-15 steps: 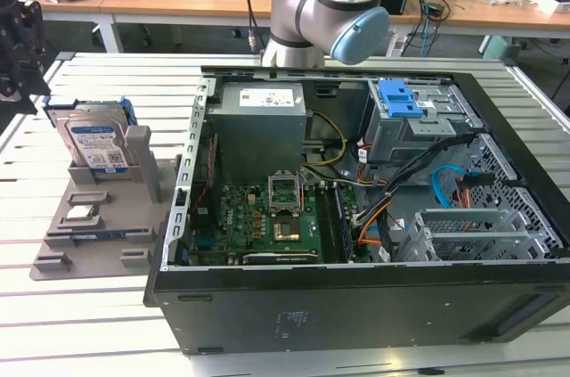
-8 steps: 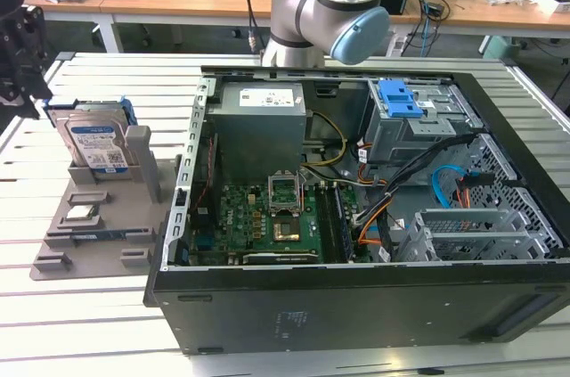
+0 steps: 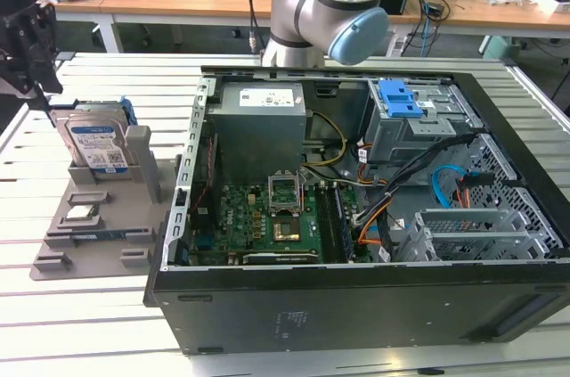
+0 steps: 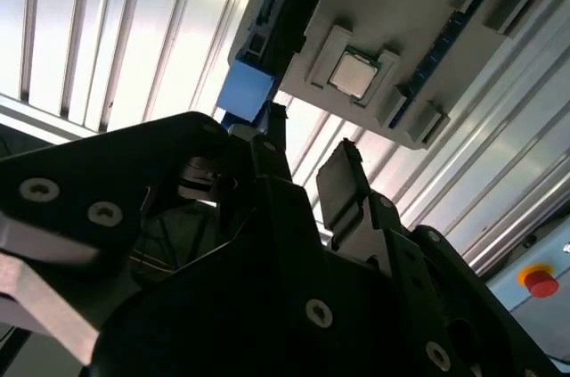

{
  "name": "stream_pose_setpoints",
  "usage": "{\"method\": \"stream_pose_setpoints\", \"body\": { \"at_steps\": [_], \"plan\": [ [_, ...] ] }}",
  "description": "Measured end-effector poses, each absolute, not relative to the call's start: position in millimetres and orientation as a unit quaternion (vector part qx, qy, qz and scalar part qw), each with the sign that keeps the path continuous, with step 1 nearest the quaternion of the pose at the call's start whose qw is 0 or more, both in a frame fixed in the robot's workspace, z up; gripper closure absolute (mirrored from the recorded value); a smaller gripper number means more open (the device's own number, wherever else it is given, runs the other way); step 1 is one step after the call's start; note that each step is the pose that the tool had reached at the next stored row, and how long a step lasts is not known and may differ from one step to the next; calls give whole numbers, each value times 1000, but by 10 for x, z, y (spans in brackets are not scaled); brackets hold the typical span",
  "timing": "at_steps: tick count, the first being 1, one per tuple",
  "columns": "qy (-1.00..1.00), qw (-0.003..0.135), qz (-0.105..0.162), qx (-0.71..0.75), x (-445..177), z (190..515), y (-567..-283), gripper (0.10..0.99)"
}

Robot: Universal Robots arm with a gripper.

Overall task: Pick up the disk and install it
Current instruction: 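Pick up the disk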

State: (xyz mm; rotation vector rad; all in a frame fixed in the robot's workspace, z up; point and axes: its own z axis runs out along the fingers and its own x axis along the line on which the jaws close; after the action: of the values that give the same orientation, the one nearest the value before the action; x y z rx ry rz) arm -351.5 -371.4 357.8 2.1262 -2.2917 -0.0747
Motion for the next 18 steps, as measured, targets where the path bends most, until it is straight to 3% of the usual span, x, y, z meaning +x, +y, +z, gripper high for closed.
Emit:
{"method": "stream_pose_setpoints", "body": {
  "at_steps": [9, 18],
  "plan": [
    [-725, 8, -23, 688, -3473, 3416, -3496, 667],
    [-707, 9, -22, 706, -3434, 3269, -3470, 667]
  ]
}}
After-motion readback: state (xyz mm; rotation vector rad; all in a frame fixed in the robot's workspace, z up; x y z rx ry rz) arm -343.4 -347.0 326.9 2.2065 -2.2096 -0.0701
